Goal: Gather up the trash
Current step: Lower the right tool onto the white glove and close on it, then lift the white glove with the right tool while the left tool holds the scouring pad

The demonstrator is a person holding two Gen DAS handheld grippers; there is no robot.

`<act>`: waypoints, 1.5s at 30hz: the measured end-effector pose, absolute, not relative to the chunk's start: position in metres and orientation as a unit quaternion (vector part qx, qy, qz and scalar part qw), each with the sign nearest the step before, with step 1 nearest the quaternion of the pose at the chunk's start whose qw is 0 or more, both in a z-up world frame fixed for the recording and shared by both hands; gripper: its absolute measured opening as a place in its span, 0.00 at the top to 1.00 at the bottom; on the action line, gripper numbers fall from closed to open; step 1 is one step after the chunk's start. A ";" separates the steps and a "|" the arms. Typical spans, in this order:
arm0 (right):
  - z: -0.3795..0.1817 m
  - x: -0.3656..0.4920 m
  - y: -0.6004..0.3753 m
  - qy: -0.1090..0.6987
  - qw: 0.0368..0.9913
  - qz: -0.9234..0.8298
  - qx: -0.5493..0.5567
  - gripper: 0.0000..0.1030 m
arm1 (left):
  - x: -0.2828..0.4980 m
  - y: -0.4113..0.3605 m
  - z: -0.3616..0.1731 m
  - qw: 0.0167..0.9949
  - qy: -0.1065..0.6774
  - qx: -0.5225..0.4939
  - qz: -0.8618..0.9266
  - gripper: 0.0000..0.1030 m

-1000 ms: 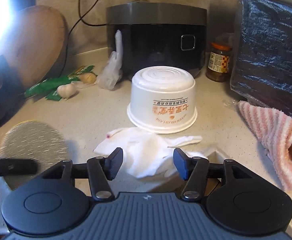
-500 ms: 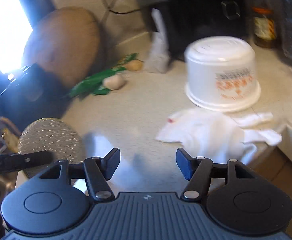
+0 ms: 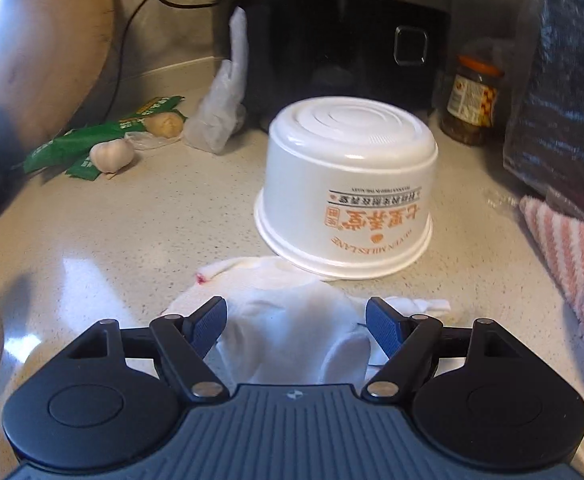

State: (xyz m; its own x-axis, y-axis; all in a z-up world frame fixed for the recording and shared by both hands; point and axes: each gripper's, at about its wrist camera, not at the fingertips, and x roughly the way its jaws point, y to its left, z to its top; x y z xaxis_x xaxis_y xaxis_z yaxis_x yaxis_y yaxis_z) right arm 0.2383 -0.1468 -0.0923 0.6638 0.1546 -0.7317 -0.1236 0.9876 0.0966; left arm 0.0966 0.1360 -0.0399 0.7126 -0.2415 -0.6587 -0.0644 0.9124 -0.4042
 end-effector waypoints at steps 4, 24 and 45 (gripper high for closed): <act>-0.089 0.238 -0.140 0.404 0.911 0.080 0.018 0.51 | 0.091 0.145 -0.042 0.902 0.371 -0.219 -0.037 0.83; -0.021 0.179 -0.100 0.359 0.907 0.220 0.020 0.91 | 0.090 0.138 -0.040 0.903 0.361 -0.231 -0.042 0.83; -0.055 0.141 -0.089 0.360 0.904 0.220 -0.069 0.30 | 0.074 0.136 -0.041 0.903 0.361 -0.230 -0.031 0.83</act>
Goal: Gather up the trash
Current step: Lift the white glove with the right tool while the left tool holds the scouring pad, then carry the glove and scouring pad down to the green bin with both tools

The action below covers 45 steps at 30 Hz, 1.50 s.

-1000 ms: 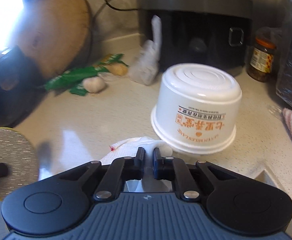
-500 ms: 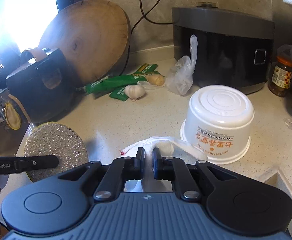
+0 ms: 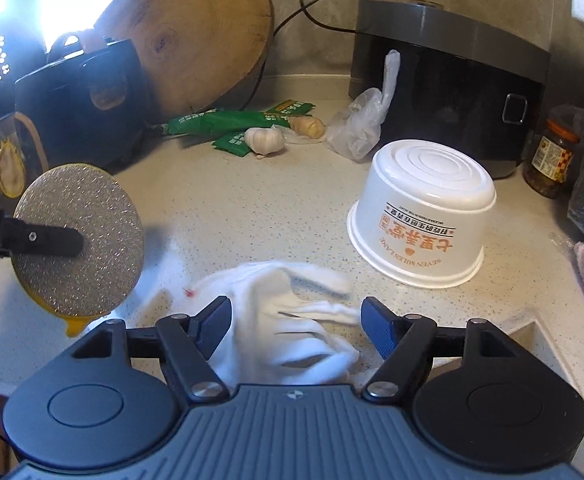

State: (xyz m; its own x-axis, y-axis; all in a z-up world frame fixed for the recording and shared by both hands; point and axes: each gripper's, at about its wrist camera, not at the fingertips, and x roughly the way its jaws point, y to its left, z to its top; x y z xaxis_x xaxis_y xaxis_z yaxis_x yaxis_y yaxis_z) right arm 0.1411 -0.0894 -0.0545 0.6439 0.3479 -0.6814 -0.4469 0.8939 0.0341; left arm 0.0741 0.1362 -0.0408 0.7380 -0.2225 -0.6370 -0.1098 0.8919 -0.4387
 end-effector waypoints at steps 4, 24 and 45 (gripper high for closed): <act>-0.051 0.148 -0.080 0.356 0.903 0.233 -0.051 0.26 | 0.074 0.134 -0.039 0.906 0.357 -0.225 -0.033 0.83; -0.062 0.151 -0.061 0.377 0.881 0.274 -0.076 0.92 | 0.072 0.137 -0.033 0.916 0.351 -0.193 0.006 0.83; -0.078 -0.001 -0.315 0.394 0.910 -0.022 0.129 0.92 | 0.089 -0.071 -0.089 0.835 0.481 -0.114 -0.242 0.82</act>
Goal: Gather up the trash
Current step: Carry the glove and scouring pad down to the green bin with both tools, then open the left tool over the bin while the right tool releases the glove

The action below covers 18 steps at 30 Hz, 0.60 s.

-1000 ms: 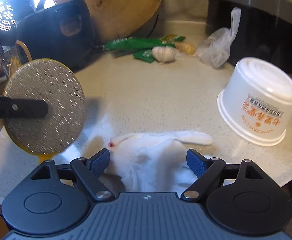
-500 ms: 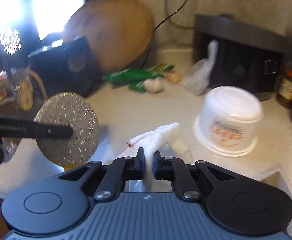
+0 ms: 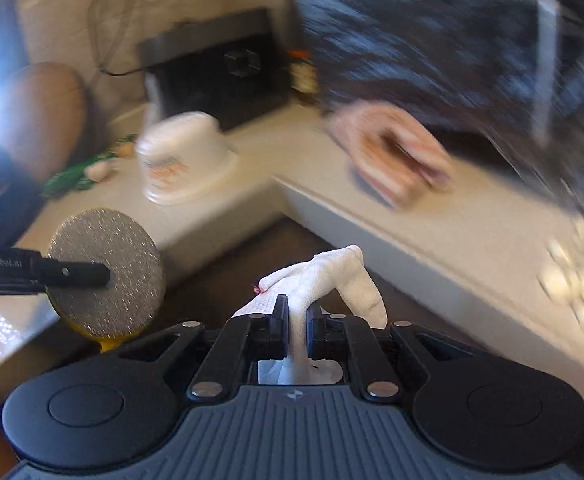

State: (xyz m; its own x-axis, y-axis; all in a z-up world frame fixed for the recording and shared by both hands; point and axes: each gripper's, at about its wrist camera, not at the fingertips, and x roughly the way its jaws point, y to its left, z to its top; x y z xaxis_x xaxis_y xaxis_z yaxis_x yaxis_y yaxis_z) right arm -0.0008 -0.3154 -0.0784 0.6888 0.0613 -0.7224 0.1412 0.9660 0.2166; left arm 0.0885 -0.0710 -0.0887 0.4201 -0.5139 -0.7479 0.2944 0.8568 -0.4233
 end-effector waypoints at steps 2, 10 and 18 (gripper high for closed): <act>-0.103 -0.021 -0.331 0.422 0.893 -0.049 0.148 0.92 | 0.089 -0.097 -0.124 0.804 0.527 -0.098 -0.257 0.83; -0.182 -0.081 -0.361 0.523 0.822 -0.120 0.192 0.92 | 0.084 -0.186 -0.300 0.684 0.670 -0.055 -0.284 0.83; -0.231 -0.103 -0.370 0.578 0.781 -0.131 0.197 0.92 | 0.087 -0.230 -0.448 0.658 0.718 0.066 -0.220 0.78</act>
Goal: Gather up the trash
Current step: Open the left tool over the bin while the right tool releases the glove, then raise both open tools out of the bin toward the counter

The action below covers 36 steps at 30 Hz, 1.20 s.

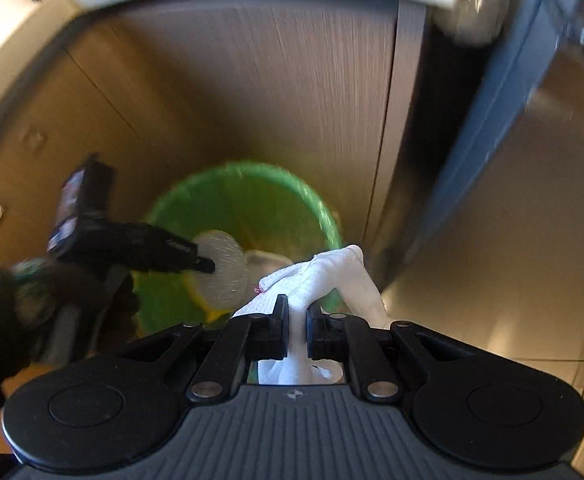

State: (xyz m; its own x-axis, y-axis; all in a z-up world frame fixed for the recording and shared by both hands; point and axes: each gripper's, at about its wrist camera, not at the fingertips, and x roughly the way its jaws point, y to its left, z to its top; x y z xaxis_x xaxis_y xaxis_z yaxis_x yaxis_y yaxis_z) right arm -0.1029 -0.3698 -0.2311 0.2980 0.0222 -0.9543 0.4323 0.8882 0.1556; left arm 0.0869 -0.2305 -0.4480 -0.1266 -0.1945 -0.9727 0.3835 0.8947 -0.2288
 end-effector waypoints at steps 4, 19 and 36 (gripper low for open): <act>-0.253 -0.092 -0.364 0.592 0.775 -0.116 0.186 0.92 | 0.088 -0.221 -0.472 0.659 0.718 0.070 -0.214 0.77; -0.363 0.003 -0.330 0.657 0.712 -0.048 0.244 0.73 | 0.067 -0.114 -0.365 0.723 0.655 -0.056 -0.211 0.78; -0.610 0.087 -0.262 0.785 0.552 -0.083 0.270 0.83 | 0.079 -0.077 -0.357 0.735 0.626 -0.077 -0.251 0.78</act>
State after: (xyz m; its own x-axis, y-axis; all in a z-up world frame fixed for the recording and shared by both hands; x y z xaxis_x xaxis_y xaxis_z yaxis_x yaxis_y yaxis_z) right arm 0.0874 -0.2625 -0.6097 -0.2453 0.3328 -0.9105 0.5153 0.8404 0.1683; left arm 0.0787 -0.0772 -0.3571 0.0910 -0.4647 -0.8808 0.2714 0.8626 -0.4270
